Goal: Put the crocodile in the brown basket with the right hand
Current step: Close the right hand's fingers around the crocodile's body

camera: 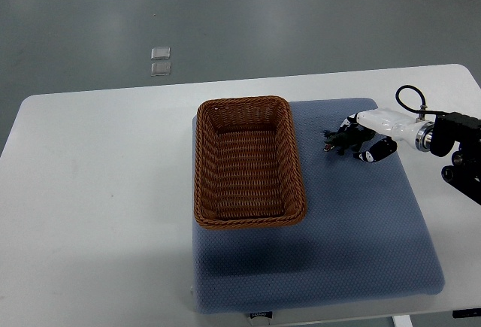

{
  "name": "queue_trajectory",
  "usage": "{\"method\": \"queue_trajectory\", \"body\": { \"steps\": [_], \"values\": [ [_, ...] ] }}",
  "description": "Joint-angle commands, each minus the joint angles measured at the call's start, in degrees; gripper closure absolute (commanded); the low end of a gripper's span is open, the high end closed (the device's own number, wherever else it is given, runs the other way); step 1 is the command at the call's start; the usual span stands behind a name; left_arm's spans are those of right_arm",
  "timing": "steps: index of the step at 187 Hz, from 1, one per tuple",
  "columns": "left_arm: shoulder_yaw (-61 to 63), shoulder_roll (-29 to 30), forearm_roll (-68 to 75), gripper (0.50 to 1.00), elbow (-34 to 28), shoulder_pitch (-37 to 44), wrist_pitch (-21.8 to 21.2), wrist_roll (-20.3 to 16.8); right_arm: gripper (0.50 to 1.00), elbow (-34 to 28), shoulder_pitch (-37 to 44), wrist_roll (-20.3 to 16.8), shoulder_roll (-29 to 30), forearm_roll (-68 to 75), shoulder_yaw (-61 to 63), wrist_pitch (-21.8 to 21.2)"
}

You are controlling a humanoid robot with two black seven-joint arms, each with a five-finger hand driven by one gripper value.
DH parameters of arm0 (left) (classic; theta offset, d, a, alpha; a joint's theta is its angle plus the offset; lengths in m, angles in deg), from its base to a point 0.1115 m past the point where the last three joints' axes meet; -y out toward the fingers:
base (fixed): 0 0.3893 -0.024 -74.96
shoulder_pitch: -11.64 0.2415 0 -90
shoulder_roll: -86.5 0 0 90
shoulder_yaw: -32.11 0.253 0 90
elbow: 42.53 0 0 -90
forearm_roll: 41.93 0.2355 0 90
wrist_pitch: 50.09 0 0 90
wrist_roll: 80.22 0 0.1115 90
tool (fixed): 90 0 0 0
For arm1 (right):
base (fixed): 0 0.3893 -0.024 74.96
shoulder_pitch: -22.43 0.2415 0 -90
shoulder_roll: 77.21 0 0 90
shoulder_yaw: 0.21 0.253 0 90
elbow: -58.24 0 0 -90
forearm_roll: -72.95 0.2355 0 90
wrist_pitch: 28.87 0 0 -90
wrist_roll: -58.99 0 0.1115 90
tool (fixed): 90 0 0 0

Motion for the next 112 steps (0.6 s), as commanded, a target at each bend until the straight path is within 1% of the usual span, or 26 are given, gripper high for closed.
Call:
{"method": "queue_trajectory", "body": {
  "steps": [1, 9, 14, 15, 16, 17, 18, 19, 20, 21, 22, 24, 52, 90, 112],
  "values": [
    [0.0, 0.0, -0.01, 0.5, 0.0, 0.07, 0.0, 0.0, 0.871, 0.0, 0.0, -0.01, 0.02, 0.0, 0.0, 0.71],
    [0.0, 0.0, -0.01, 0.5, 0.0, -0.01, 0.0, 0.0, 0.899, 0.0, 0.0, -0.01, -0.06, 0.0, 0.0, 0.89],
    [0.0, 0.0, -0.01, 0.5, 0.0, -0.01, -0.09, 0.0, 0.936, 0.0, 0.0, -0.01, -0.06, 0.0, 0.0, 0.97],
    [0.0, 0.0, -0.01, 0.5, 0.0, -0.01, -0.09, 0.0, 0.936, 0.0, 0.0, -0.01, -0.06, 0.0, 0.0, 0.97],
    [0.0, 0.0, -0.01, 0.5, -0.09, -0.01, 0.0, 0.0, 0.95, 0.0, 0.0, -0.01, 0.02, 0.0, 0.0, 0.97],
    [0.0, 0.0, -0.01, 0.5, -0.09, -0.01, 0.0, 0.0, 0.951, 0.0, 0.0, -0.01, 0.02, 0.0, 0.0, 0.97],
    [0.0, 0.0, -0.01, 0.5, -0.09, -0.01, 0.0, 0.0, 0.965, 0.0, 0.0, -0.01, -0.06, 0.0, 0.0, 0.97],
    [0.0, 0.0, -0.01, 0.5, -0.09, -0.01, 0.0, 0.0, 0.965, 0.0, 0.0, -0.01, -0.06, 0.0, 0.0, 0.97],
    [0.0, 0.0, -0.01, 0.5, 0.0, -0.01, 0.0, 0.0, 0.979, 0.0, 0.0, -0.01, -0.06, 0.0, 0.0, 0.97],
    [0.0, 0.0, -0.01, 0.5, 0.0, -0.01, 0.0, 0.0, 0.979, 0.0, 0.0, -0.01, -0.06, 0.0, 0.0, 0.97],
    [0.0, 0.0, -0.01, 0.5, 0.0, -0.01, 0.0, 0.0, 0.991, 0.0, 0.0, -0.01, -0.06, 0.0, 0.0, 0.97],
    [0.0, 0.0, -0.01, 0.5, 0.0, -0.01, 0.0, 0.0, 1.0, 0.0, 0.0, -0.01, -0.06, 0.0, 0.0, 0.97],
    [0.0, 0.0, -0.01, 0.5, 0.0, -0.01, 0.0, 0.0, 1.0, 0.0, 0.0, -0.01, -0.15, 0.0, 0.0, 1.06],
    [0.0, 0.0, -0.01, 0.5, 0.0, -0.01, 0.0, 0.0, 1.0, -0.09, 0.26, 0.17, -0.24, 0.44, 0.27, 3.35],
    [0.0, 0.0, -0.01, 0.5, 0.0, 0.07, 0.0, 0.0, 1.0, -0.35, 1.32, 0.61, -0.24, 0.7, 0.44, 3.61]
  ]
}}
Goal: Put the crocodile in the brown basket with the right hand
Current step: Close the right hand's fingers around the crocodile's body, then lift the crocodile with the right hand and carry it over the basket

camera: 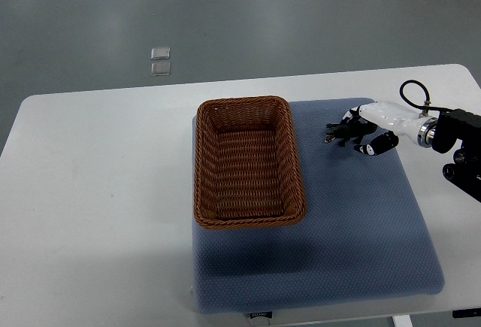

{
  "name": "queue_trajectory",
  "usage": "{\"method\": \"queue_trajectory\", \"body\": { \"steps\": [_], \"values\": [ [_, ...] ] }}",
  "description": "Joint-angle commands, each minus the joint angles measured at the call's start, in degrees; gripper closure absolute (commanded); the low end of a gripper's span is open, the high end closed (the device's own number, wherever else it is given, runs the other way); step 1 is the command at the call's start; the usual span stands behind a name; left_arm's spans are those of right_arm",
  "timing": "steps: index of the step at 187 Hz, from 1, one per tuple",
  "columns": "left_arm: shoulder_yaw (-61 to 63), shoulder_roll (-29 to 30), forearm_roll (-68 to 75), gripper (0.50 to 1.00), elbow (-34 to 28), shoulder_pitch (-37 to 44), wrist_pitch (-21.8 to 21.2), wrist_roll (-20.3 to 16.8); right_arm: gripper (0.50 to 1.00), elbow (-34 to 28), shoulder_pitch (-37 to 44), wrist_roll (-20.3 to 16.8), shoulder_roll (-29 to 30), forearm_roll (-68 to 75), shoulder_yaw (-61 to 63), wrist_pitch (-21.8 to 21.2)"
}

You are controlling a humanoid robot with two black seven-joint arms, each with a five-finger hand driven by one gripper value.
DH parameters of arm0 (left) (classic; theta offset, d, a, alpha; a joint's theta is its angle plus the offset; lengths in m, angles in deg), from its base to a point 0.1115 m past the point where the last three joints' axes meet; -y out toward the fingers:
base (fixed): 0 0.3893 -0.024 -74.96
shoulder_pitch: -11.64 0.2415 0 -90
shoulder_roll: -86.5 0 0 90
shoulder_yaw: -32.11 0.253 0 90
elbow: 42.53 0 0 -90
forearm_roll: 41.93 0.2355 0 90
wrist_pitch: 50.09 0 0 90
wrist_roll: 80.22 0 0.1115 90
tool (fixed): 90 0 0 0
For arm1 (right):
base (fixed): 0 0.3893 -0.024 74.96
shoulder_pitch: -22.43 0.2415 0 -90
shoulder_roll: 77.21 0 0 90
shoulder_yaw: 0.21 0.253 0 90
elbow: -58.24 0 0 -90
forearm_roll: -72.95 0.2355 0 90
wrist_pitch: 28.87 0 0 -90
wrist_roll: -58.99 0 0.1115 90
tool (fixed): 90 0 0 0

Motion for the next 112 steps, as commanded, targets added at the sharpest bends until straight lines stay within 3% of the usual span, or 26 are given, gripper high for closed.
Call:
{"method": "queue_trajectory", "body": {
  "steps": [1, 112],
  "values": [
    [0.0, 0.0, -0.01, 0.5, -0.09, -0.01, 0.0, 0.0, 1.0, -0.23, 0.97, 0.48, 0.09, 0.24, 0.19, 0.33],
    [0.0, 0.0, -0.01, 0.5, 0.0, -0.01, 0.0, 0.0, 1.0, -7.96, 10.29, 1.27, 2.64, 0.6, -0.16, 0.16]
  ]
}}
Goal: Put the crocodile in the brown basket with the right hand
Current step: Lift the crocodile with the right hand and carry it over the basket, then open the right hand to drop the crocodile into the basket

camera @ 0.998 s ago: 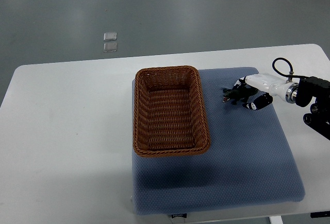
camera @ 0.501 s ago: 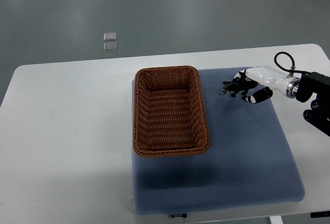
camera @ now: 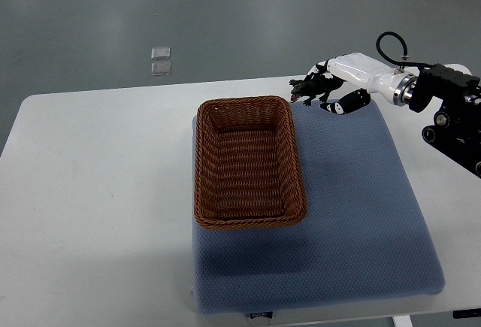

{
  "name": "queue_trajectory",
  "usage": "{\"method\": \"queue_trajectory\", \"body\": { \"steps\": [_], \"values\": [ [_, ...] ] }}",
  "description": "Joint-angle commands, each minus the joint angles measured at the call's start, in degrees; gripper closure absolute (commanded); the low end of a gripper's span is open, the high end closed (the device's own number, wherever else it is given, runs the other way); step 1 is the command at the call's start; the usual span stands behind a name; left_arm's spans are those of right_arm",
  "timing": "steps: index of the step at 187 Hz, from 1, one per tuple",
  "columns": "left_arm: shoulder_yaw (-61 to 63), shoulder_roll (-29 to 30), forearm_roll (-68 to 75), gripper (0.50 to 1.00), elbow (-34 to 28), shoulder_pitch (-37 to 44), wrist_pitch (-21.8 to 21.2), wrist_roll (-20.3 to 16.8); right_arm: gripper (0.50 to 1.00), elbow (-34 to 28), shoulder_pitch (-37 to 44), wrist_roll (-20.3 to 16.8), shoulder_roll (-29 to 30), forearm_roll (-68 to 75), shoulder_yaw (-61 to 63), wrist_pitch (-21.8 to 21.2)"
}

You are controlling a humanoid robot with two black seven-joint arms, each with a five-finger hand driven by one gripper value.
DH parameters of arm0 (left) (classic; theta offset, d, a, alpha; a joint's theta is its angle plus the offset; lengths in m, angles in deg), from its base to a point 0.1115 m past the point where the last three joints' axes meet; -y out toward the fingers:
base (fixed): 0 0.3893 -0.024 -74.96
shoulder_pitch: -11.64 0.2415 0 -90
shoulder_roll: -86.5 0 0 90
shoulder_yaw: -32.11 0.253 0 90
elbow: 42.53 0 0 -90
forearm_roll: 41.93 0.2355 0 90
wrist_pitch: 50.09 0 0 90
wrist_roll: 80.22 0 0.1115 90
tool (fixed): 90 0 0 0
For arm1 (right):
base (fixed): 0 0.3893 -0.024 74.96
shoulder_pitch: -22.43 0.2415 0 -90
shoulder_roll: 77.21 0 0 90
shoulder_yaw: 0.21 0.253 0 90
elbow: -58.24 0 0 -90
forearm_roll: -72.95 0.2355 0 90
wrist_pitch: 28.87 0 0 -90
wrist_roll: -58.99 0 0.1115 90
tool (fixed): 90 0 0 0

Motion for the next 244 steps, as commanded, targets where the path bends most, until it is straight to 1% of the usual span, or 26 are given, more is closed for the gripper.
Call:
{"method": "queue_trajectory", "body": {
  "steps": [1, 27, 81, 91, 100, 110, 121, 129, 134, 137, 138, 139, 140, 141, 142, 148, 154, 158, 162, 164, 171, 176, 184, 203, 215, 244],
  "values": [
    [0.0, 0.0, -0.01, 0.5, 0.0, -0.01, 0.0, 0.0, 1.0, -1.38, 1.11, 0.41, 1.42, 0.01, -0.18, -0.26],
    [0.0, 0.0, -0.01, 0.5, 0.0, -0.01, 0.0, 0.0, 1.0, -3.13, 1.02, 0.67, 4.93, 0.01, -0.79, -0.52],
    [0.0, 0.0, -0.01, 0.5, 0.0, -0.01, 0.0, 0.0, 0.996, -3.75, 0.41, 1.02, 8.71, -0.08, -4.84, -0.43],
    [0.0, 0.0, -0.01, 0.5, 0.0, -0.01, 0.0, 0.0, 0.969, -3.75, 0.15, 1.02, 8.71, -0.17, -5.63, -0.34],
    [0.0, 0.0, -0.01, 0.5, 0.0, -0.01, 0.0, 0.0, 0.959, -3.75, -0.3, 1.02, 8.71, -0.26, -6.07, -0.26],
    [0.0, 0.0, -0.01, 0.5, 0.0, 0.08, 0.0, 0.0, 0.924, -3.66, -0.65, 1.02, 8.8, -0.34, -6.33, -0.26],
    [0.0, 0.0, -0.01, 0.5, 0.0, -0.01, 0.0, 0.0, 0.873, -3.66, -1.17, 1.11, 8.89, -0.34, -6.77, -0.17],
    [0.0, 0.0, -0.01, 0.5, 0.0, -0.01, 0.0, 0.0, 0.85, -3.66, -1.44, 1.11, 8.89, -0.43, -7.12, -0.17],
    [0.0, 0.0, -0.01, 0.5, 0.0, 0.08, 0.0, 0.0, 0.818, -3.66, -1.53, 1.11, 8.89, -0.43, -7.21, -0.08],
    [0.0, 0.0, -0.01, 0.5, 0.0, -0.01, 0.0, 0.0, 0.807, -3.66, -1.53, 1.11, 8.89, -0.43, -7.21, -0.08],
    [0.0, 0.0, -0.01, 0.5, 0.0, -0.01, 0.0, 0.0, 0.793, -3.66, -1.61, 1.11, 8.98, -0.43, -7.21, -0.08],
    [0.0, 0.0, -0.01, 0.5, 0.0, -0.01, 0.0, 0.0, 0.793, -3.66, -1.61, 1.11, 8.98, -0.43, -7.21, -0.08],
    [0.0, 0.0, -0.01, 0.5, 0.0, -0.01, 0.0, 0.0, 0.777, -3.66, -1.61, 1.11, 8.98, -0.43, -7.21, -0.08],
    [0.0, 0.0, -0.01, 0.5, 0.0, -0.01, 0.0, 0.0, 0.777, -3.66, -1.61, 1.11, 8.98, -0.43, -7.21, -0.08],
    [0.0, 0.0, -0.01, 0.5, 0.0, -0.01, 0.0, 0.0, 0.761, -3.66, -1.61, 1.11, 9.06, -0.43, -7.21, -0.08],
    [0.0, 0.0, -0.01, 0.5, 0.0, -0.01, 0.0, 0.0, 0.726, -3.66, -1.88, 1.11, 9.15, -0.43, -7.21, -0.08],
    [0.0, 0.0, -0.01, 0.5, 0.0, -0.01, 0.0, 0.0, 0.701, -3.66, -2.14, 1.11, 9.24, -0.43, -7.21, -0.08],
    [0.0, 0.0, -0.01, 0.5, 0.0, -0.01, 0.0, 0.0, 0.695, -3.66, -2.23, 1.11, 9.24, -0.43, -7.21, 0.01],
    [0.0, 0.0, -0.01, 0.5, 0.0, -0.01, 0.0, 0.0, 0.667, -3.66, -2.32, 1.11, 9.24, -0.43, -7.21, 0.01],
    [0.0, 0.0, -0.01, 0.5, 0.0, -0.01, 0.0, 0.0, 0.666, -3.66, -2.32, 1.11, 9.24, -0.43, -7.21, 0.01],
    [0.0, 0.0, -0.01, 0.5, 0.0, -0.01, 0.0, 0.0, 0.636, -3.66, -2.32, 1.11, 9.24, -0.43, -7.21, 0.01],
    [0.0, 0.0, -0.01, 0.5, 0.0, 0.08, 0.0, 0.0, 0.632, -3.66, -2.32, 1.11, 9.24, -0.43, -7.21, 0.01],
    [0.0, 0.0, -0.01, 0.5, 0.0, 0.08, 0.0, 0.0, 0.609, -3.66, -2.32, 1.11, 9.24, -0.43, -7.12, 0.09],
    [0.0, 0.0, -0.01, 0.5, 0.0, -0.01, 0.0, 0.0, 0.587, -3.57, -2.41, 1.2, 9.33, -0.17, -7.12, 1.15],
    [0.0, 0.0, -0.01, 0.5, 0.0, -0.01, 0.0, 0.0, 0.579, -3.48, -2.41, 1.2, 9.24, -0.08, -7.03, 1.68],
    [0.0, 0.0, -0.01, 0.5, 0.0, -0.01, 0.0, 0.0, 0.579, -3.4, -2.49, 1.28, 9.33, 0.8, -5.45, 1.76]
  ]
}}
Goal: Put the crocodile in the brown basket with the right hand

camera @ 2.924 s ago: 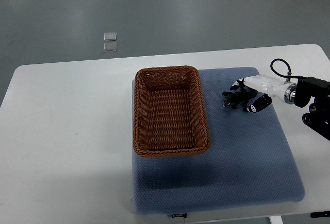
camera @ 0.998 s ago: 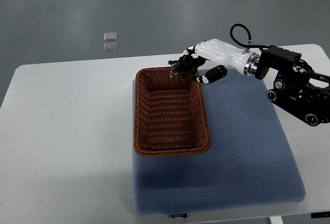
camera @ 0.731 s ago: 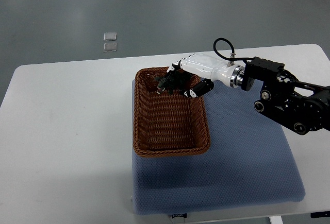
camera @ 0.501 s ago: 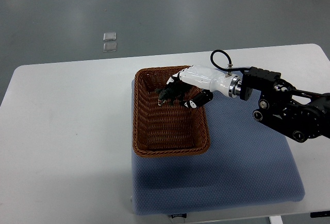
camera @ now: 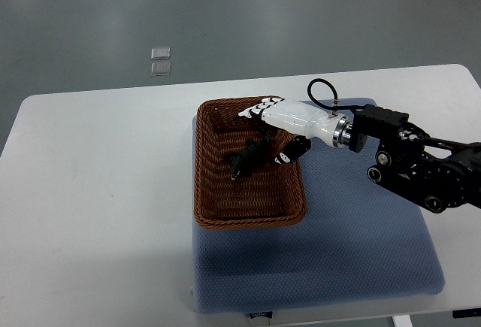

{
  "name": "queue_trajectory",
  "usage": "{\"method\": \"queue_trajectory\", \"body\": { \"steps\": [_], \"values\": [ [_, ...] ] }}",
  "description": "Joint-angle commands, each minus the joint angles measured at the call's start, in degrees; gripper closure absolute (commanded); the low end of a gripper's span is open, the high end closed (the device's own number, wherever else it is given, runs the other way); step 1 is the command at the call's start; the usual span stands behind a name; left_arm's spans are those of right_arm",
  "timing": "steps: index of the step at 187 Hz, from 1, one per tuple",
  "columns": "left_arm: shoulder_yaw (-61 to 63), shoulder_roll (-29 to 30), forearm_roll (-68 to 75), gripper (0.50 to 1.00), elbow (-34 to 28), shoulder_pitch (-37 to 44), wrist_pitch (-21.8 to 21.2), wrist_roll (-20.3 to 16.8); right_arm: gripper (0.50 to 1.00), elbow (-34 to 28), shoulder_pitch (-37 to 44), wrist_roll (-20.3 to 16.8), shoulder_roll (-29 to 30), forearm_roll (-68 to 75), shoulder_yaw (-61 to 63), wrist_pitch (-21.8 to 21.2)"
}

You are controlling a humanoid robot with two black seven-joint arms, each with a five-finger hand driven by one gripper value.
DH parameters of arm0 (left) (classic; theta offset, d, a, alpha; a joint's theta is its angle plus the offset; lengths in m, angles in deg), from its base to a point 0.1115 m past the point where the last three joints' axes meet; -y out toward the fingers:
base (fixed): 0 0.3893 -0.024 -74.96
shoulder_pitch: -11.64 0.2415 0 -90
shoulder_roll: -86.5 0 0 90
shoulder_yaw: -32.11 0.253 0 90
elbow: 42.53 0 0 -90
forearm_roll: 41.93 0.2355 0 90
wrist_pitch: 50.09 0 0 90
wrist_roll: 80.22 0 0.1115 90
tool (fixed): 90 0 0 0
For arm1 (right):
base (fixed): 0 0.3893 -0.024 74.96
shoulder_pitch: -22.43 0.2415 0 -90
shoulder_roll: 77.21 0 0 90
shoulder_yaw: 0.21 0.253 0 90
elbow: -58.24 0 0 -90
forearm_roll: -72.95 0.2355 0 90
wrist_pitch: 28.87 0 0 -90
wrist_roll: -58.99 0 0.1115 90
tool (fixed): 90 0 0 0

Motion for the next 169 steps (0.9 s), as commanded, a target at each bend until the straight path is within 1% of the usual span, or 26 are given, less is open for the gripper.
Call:
{"method": "queue_trajectory", "body": {
  "steps": [1, 27, 69, 78, 79, 81, 106, 138, 169],
  "values": [
    [0.0, 0.0, 0.0, 0.5, 0.0, -0.01, 0.0, 0.0, 0.579, 0.09, -0.15, 0.08, 0.02, 0.93, 1.24, 0.14],
    [0.0, 0.0, 0.0, 0.5, 0.0, 0.08, 0.0, 0.0, 0.579, 0.27, -1.73, -0.09, -0.07, 7.43, 4.94, -0.03],
    [0.0, 0.0, 0.0, 0.5, 0.0, -0.01, 0.0, 0.0, 0.579, 1.76, -4.19, -0.36, -0.07, 25.09, 13.72, 0.05],
    [0.0, 0.0, 0.0, 0.5, 0.0, -0.01, 0.0, 0.0, 0.579, 1.76, -4.19, -0.36, -0.07, 25.1, 13.73, 0.05],
    [0.0, 0.0, 0.0, 0.5, 0.0, -0.01, 0.0, 0.0, 0.579, 2.46, -4.72, -0.44, -0.07, 29.36, 15.9, 0.05],
    [0.0, 0.0, 0.0, 0.5, 0.0, -0.01, -0.09, 0.0, 0.579, 2.72, -4.81, -0.45, -0.15, 30.45, 16.36, -0.03],
    [0.0, 0.0, 0.0, 0.5, 0.0, -0.01, 0.0, 0.0, 0.579, 5.98, -5.86, -0.53, -0.07, 40.03, 19.79, -0.3],
    [0.0, 0.0, 0.0, 0.5, 0.0, -0.01, 0.0, 0.0, 0.579, 7.47, -8.15, -0.45, -0.68, 46.37, 20.41, 0.14],
    [0.0, 0.0, 0.0, 0.5, 0.0, -0.01, 0.0, 0.0, 0.579, 8.88, -11.05, -0.88, -0.07, 53.04, 25.5, -0.03]
  ]
}}
